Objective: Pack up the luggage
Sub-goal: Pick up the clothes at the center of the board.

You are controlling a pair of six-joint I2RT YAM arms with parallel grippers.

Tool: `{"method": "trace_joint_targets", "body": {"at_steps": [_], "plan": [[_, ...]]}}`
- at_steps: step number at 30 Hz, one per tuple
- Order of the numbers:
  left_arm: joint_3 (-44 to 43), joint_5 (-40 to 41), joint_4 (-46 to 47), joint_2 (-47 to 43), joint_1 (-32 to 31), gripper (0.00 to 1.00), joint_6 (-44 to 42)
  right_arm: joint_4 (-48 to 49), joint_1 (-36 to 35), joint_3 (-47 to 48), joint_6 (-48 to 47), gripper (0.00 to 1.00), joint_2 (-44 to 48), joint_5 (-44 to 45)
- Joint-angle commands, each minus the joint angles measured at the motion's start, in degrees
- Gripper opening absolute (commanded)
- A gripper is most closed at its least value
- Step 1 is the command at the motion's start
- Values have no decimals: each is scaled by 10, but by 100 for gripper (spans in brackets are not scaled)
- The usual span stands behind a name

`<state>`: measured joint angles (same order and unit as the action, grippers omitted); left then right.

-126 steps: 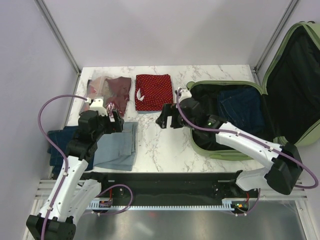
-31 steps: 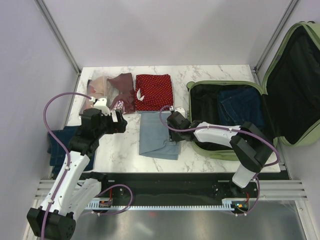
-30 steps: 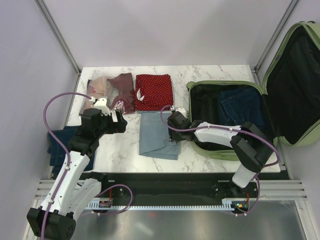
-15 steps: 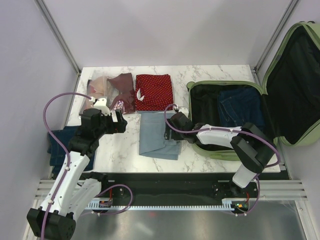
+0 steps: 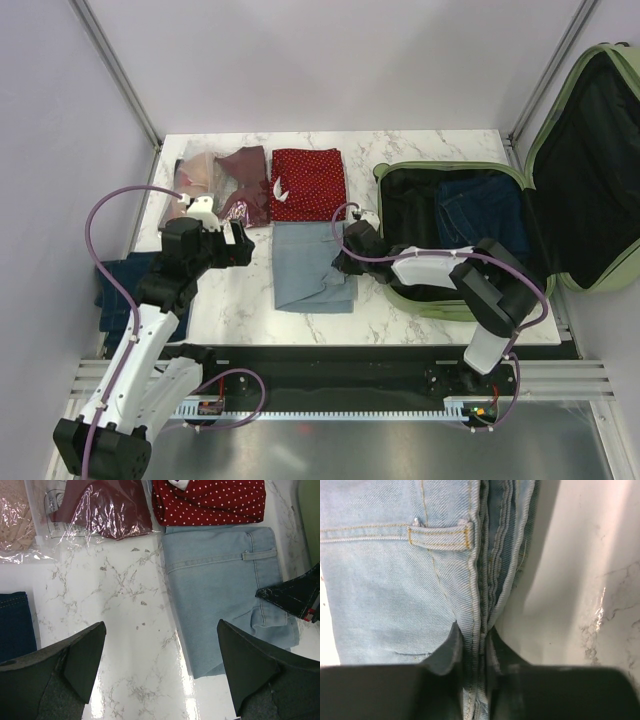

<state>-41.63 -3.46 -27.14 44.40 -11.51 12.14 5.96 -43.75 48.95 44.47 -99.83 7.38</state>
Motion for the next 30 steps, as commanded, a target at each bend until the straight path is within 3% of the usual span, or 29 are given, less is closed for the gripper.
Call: {"method": "trace_joint_targets", "body": {"at_steps": [1,3,18,30], "plan": [[-21,-10,14,-8,-4,100,6,-81,-2,-11,-18,8,-27,1],[-20,-10,14,-9,-4,100,6,-97,-2,7,-37,0,-21,3],[-21,-13,16,-15,-5,100,7,-275,-2,156,-143,0,89,69],[-21,-12,15,-16,-7,100,7,-396,-1,276,-200,0,106,120]]}}
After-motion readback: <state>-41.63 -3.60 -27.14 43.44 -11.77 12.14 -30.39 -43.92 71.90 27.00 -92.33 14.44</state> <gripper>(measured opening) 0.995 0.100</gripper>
